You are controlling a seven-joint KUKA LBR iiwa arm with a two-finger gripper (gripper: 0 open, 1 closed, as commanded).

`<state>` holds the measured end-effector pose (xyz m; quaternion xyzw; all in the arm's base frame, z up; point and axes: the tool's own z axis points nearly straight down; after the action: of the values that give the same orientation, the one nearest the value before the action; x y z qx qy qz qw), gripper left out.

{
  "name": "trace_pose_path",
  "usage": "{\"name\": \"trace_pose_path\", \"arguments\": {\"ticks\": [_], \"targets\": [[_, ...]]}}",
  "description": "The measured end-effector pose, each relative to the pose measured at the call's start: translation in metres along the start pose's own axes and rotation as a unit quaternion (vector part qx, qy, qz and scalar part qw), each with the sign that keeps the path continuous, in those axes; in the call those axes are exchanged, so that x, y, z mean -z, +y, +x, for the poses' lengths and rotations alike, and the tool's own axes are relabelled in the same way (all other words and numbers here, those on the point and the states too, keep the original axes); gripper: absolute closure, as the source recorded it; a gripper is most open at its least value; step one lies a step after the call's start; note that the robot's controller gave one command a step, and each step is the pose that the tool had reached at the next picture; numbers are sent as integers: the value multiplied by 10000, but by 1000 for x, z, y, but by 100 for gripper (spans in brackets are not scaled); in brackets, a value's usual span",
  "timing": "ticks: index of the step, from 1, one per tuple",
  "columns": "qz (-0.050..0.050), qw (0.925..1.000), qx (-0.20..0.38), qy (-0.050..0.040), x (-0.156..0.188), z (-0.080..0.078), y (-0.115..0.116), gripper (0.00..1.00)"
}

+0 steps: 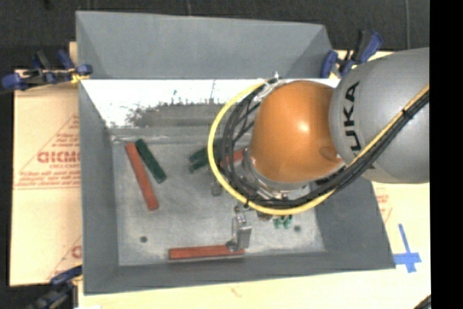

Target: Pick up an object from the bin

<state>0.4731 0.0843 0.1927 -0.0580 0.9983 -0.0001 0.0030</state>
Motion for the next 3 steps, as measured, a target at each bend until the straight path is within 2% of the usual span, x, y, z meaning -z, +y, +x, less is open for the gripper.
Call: {"name": "trace_pose_path", "arguments": {"ticks": [1,2,3], "targets": [[-5,9975,708,33,-34,-3,18,0],[-4,9919,1268,20,-44,-3,10,0],[-7,9940,1091,-34,-108,-4,-1,0]]}}
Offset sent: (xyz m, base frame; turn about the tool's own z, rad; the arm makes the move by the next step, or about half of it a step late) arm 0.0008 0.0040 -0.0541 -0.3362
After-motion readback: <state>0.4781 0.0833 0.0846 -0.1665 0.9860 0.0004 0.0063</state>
